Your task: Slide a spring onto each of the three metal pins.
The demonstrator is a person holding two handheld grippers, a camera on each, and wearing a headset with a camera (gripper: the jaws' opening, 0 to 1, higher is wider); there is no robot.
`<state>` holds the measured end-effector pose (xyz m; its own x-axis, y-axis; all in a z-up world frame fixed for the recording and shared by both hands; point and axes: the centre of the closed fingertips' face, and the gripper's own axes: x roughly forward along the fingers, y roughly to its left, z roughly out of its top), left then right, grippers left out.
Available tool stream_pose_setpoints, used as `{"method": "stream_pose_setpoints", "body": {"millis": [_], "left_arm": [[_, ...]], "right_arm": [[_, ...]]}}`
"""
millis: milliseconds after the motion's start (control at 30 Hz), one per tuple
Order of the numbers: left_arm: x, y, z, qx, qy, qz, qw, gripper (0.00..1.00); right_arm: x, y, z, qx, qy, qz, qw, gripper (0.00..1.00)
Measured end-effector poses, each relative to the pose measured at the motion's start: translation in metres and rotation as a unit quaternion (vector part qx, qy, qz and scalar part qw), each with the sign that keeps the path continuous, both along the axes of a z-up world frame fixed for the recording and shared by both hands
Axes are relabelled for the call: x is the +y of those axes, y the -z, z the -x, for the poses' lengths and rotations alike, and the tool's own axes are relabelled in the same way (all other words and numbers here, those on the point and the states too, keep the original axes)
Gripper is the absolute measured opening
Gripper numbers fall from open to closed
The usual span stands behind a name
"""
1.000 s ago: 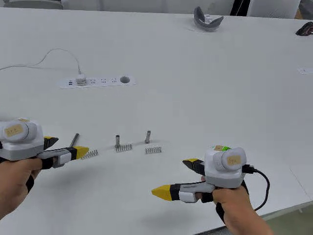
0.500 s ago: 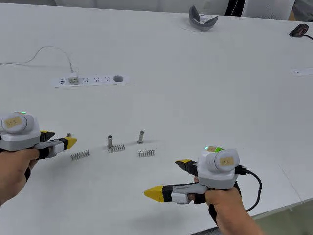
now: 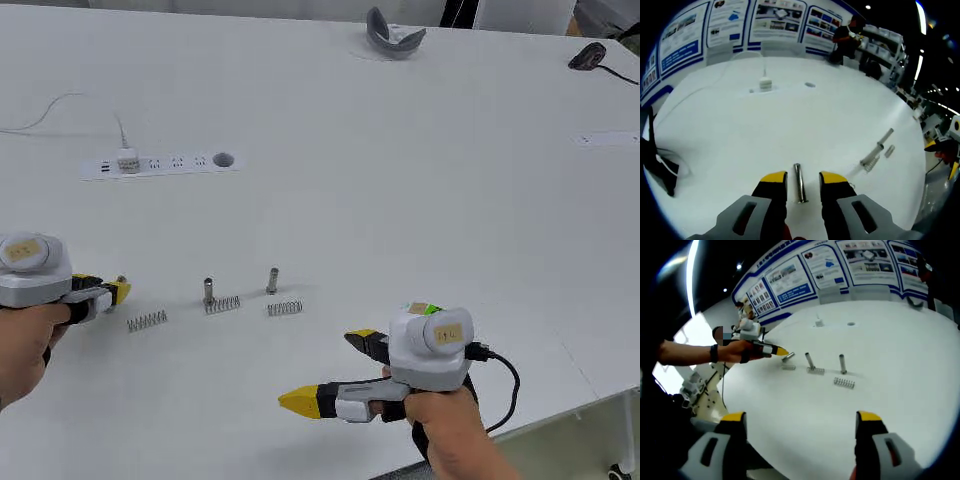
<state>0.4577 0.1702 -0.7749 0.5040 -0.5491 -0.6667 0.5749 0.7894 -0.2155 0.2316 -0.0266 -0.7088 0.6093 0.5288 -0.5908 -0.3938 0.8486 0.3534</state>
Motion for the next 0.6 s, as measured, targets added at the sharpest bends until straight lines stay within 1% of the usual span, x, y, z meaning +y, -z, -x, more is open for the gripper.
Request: {"method": "stream_pose_setpoints", "body": {"millis": [67, 200, 400, 533, 600], "left_arm": [[0.001, 0.002, -0.003, 0.0, -0.002, -0.001, 1.0, 0.24], [0.003, 0.011, -0.009, 0.01, -0.015, 0.001, 0.9998, 0.19], [-0.001, 0.014, -0.009, 0.014, -0.011, 0.0, 0.9998, 0.16], [-0.004, 0.017, -0.009, 0.012, -0.002, -0.007, 0.9999, 0.14], [-0.006, 0.018, -0.008, 0.016, -0.001, -0.007, 0.9998, 0.13]], "right_arm": [[0.0, 0.0, 0.0, -0.001, 0.0, 0.0, 1.0, 0.91], [-0.001, 0.002, 0.001, 0.002, 0.001, 0.001, 1.0, 0.91], [-0.001, 0.003, 0.003, 0.006, 0.003, 0.0, 1.0, 0.91], [-0.001, 0.004, 0.004, 0.006, 0.003, 0.001, 1.0, 0.92], [-0.002, 0.004, 0.003, 0.005, 0.002, 0.004, 1.0, 0.92]]}}
